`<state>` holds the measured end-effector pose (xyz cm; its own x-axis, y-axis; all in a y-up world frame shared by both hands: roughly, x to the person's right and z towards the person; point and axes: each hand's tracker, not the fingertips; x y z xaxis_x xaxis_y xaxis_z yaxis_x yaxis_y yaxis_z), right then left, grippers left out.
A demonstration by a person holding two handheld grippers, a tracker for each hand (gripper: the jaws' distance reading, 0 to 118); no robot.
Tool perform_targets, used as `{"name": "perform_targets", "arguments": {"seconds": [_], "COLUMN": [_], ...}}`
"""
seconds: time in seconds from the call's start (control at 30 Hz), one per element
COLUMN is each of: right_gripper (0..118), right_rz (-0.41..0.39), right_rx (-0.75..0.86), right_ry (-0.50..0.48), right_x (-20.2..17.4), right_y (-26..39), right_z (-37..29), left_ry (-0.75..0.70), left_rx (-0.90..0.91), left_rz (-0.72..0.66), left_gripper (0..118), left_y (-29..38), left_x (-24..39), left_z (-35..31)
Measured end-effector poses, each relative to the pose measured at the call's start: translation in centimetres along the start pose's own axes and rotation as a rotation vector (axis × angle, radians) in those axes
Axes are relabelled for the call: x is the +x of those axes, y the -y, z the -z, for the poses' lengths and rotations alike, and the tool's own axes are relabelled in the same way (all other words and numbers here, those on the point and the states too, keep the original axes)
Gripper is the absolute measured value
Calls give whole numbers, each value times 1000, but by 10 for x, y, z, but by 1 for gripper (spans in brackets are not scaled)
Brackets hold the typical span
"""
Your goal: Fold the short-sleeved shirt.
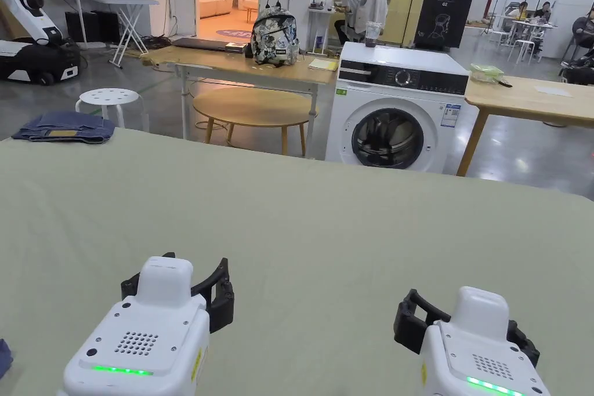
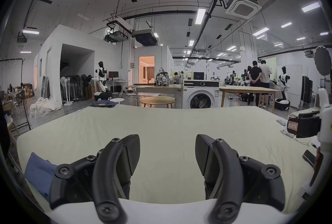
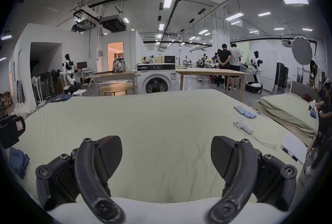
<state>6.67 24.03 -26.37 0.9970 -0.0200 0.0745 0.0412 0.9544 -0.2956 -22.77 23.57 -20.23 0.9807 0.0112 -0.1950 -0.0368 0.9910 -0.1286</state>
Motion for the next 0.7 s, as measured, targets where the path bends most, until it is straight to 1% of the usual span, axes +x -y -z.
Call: {"name": "perform_targets", "arguments": {"seconds": [0.4, 0.47, 0.57, 0.7], "right_gripper": [101, 101, 101, 101], "right_rz": [-9, 6, 70, 77], "right_rx": [-37, -56, -108, -121], "right_ry": [-31, -32, -51, -63], "right_x": [2, 4, 9, 14], "right_y": [1, 1, 0, 3], "right_z": [5, 6, 9, 16], "left_ry": [6, 6, 6, 6], "left_rx": [-35, -39, -46, -52], "left_rz": [5, 4, 6, 14], "left_gripper": [64, 64, 64, 64], "left_y": [2, 3, 3, 3], "left_x": [0, 0, 0, -1], "left_z": [3, 3, 2, 2]}}
